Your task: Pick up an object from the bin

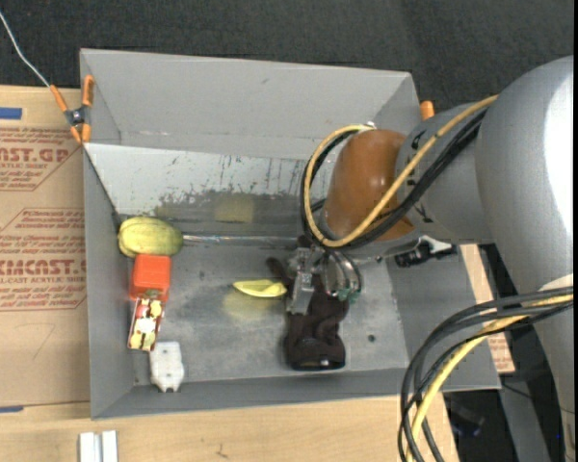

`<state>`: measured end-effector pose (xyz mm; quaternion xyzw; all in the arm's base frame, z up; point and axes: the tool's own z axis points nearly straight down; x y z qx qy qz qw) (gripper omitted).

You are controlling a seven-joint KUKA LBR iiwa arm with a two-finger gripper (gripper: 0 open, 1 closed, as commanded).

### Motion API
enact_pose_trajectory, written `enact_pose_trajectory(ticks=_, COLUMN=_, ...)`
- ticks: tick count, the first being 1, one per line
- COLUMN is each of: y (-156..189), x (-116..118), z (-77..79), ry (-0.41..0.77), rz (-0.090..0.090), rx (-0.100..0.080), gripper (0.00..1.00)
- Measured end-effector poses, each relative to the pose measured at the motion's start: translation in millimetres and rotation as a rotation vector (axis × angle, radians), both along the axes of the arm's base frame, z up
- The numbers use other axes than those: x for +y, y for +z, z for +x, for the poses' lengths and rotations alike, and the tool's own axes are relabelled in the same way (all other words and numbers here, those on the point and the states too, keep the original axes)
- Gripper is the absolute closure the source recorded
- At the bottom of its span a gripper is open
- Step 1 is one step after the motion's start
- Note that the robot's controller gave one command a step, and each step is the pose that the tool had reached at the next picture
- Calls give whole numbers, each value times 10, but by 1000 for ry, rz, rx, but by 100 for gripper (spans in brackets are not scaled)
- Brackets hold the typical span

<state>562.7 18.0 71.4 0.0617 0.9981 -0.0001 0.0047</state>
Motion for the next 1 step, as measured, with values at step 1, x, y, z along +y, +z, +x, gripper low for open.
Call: enact_pose_trajectory(ticks=1, y=0, x=0, z=0, ry=0, rz=0, rx=0, gripper=100)
